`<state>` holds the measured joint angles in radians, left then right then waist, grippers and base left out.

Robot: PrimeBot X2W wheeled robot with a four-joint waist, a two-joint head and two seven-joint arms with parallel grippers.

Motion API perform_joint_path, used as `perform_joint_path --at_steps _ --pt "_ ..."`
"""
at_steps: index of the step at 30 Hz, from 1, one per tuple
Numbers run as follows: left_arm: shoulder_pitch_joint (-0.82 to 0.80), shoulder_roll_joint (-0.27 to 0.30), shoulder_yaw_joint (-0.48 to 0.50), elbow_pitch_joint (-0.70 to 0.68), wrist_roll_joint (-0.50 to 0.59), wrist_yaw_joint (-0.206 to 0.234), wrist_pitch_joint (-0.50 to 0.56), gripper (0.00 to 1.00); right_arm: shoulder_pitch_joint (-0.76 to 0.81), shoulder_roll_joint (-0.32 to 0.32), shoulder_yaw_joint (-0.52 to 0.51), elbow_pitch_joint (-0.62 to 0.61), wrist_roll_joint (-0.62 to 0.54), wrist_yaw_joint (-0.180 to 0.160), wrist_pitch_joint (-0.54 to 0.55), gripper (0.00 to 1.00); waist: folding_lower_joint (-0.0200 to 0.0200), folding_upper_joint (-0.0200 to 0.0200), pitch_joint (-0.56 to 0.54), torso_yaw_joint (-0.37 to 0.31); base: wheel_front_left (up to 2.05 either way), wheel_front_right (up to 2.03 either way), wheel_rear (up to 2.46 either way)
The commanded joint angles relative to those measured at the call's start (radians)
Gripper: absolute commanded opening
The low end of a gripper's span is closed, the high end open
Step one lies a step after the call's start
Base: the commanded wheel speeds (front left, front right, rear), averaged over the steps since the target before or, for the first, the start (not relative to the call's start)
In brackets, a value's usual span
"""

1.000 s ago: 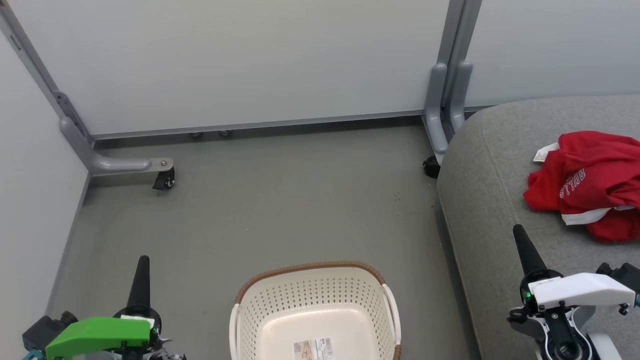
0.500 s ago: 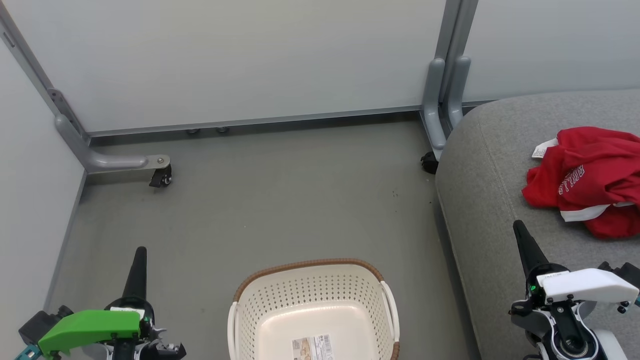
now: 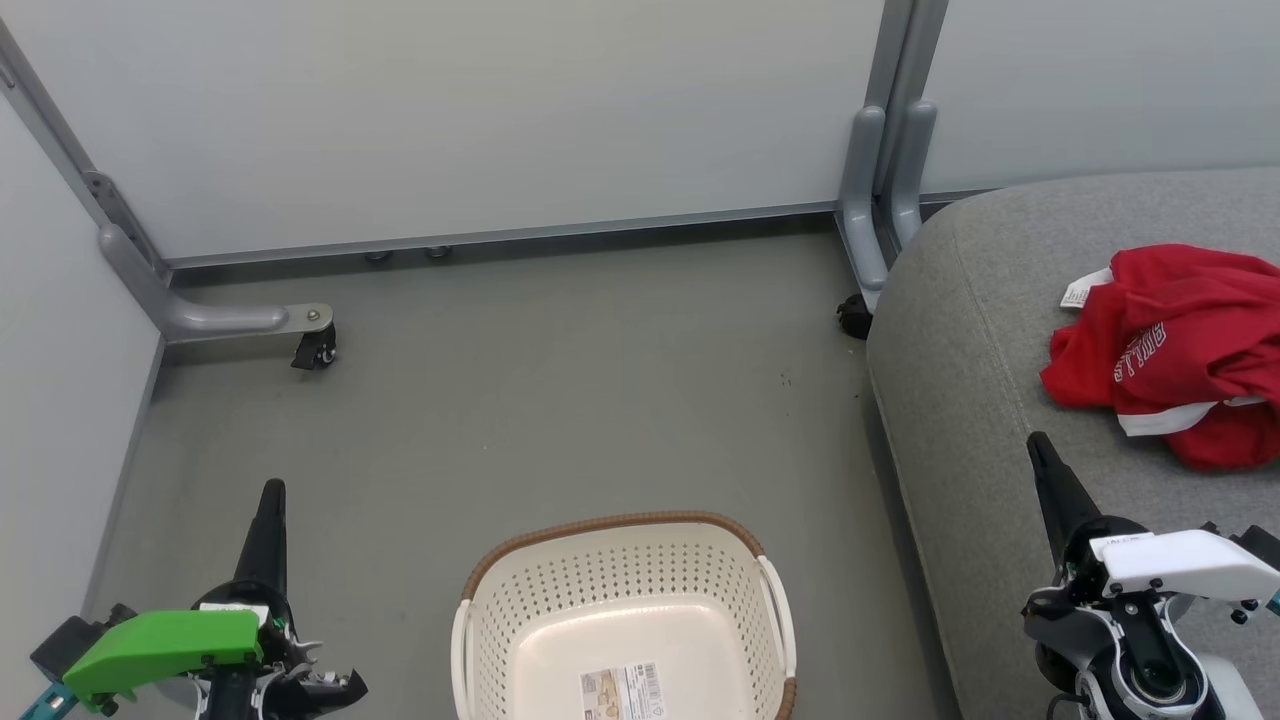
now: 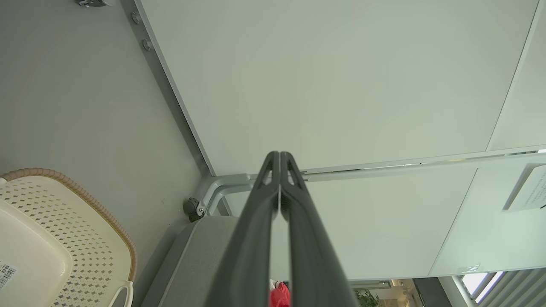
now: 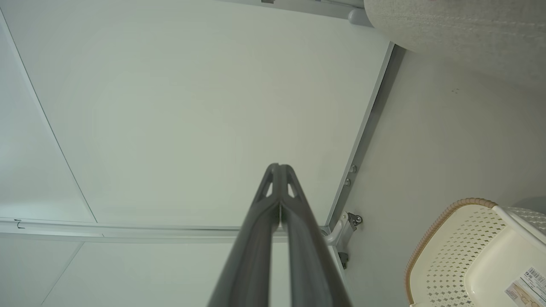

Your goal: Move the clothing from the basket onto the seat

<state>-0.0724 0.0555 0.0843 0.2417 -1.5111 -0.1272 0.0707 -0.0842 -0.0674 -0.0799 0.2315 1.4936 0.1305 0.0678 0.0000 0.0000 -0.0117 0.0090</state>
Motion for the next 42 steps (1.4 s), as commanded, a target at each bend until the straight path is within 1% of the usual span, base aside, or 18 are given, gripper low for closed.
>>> perform_joint_path --at_steps 1,18,42 --pt "-0.026 0.008 0.004 0.0 -0.022 -0.005 0.007 0.0 -0.013 0.002 -0.005 0.002 0.024 0.0 0.007 0.0 0.0 0.0 0.001 -0.001 0.0 0.0 0.0" --pt "-0.046 0.006 0.022 0.004 -0.115 -0.006 0.038 0.0 -0.029 0.007 -0.023 0.015 0.136 0.0 0.039 0.0 0.0 0.0 0.015 -0.009 0.0 0.0 0.0" --pt "-0.043 0.002 0.026 0.004 -0.109 -0.006 0.04 0.0 -0.027 0.01 -0.026 0.015 0.127 0.0 0.042 0.0 0.0 0.0 0.015 -0.009 0.0 0.0 0.0"
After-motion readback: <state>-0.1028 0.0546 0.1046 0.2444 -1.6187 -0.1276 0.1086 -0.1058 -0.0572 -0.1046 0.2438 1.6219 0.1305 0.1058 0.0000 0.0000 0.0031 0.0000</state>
